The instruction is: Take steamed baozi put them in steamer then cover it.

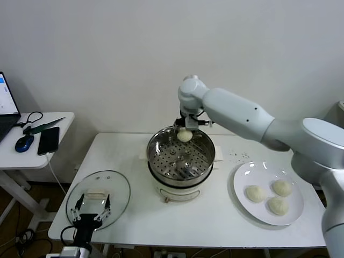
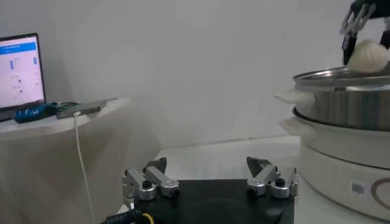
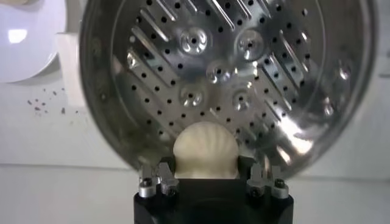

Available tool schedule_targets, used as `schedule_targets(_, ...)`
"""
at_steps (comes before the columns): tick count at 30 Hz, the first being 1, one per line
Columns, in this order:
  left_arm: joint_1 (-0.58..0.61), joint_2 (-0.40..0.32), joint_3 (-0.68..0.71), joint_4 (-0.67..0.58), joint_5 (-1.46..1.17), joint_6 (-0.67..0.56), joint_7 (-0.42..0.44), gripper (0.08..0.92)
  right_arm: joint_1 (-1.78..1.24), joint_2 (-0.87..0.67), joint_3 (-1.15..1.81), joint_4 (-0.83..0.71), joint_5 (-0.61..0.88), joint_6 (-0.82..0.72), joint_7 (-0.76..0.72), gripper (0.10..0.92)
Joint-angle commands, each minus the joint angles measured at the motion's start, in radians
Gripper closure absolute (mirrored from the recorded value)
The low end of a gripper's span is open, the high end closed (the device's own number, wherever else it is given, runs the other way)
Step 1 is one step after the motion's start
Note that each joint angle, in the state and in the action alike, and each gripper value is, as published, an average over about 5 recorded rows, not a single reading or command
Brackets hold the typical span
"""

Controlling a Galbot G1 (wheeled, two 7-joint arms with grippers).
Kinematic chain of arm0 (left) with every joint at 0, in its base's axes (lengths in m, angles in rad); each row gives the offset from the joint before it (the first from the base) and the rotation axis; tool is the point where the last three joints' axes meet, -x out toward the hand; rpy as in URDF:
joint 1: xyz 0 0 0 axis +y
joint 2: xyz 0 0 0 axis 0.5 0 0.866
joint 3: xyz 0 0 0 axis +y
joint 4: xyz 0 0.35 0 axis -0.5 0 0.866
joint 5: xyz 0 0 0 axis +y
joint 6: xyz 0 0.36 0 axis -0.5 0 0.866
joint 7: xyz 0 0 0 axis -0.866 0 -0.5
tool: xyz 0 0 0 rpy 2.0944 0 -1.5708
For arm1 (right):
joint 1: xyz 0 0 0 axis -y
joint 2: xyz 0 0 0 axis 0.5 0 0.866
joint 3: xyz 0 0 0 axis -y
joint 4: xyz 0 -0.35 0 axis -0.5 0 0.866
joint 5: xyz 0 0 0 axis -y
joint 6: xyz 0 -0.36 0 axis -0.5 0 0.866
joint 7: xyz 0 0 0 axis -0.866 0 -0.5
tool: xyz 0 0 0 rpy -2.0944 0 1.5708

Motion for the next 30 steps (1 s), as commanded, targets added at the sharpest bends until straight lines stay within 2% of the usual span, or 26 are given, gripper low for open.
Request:
schedule_targets(1,0.002,0.001,-0.001,0.003,0.000,-0.001,0.000,0.177,-0.077,0.041,0.027,-0.045,-0.108,0.037,0.014,0.372)
schedule_targets(12,0.000,-0.001,0.003,0.017,-0.006,-0.006,-0.001,0.177,-0.092,0.050,0.047,-0.073,-0.139,0.040,0.039,0.349)
schedule_targets(19,-0.003,-0.001,0.004,0.022,-0.004,-0.006,-0.003,0.177,-0.073,0.038,0.056,-0.055,-0.134,0.039,0.049,0.217)
schedule_targets(23,-0.001,-0.001,0.004,0.022,-0.004,-0.005,-0.004,0.177,-0.024,-0.003,0.038,0.002,-0.071,0.039,0.022,0.204)
schedule_targets(30,-0.003,-0.002,0.009,0.015,-0.001,-0.001,-0.004,0.177,0.115,-0.160,-0.026,0.152,0.147,-0.014,-0.008,0.202)
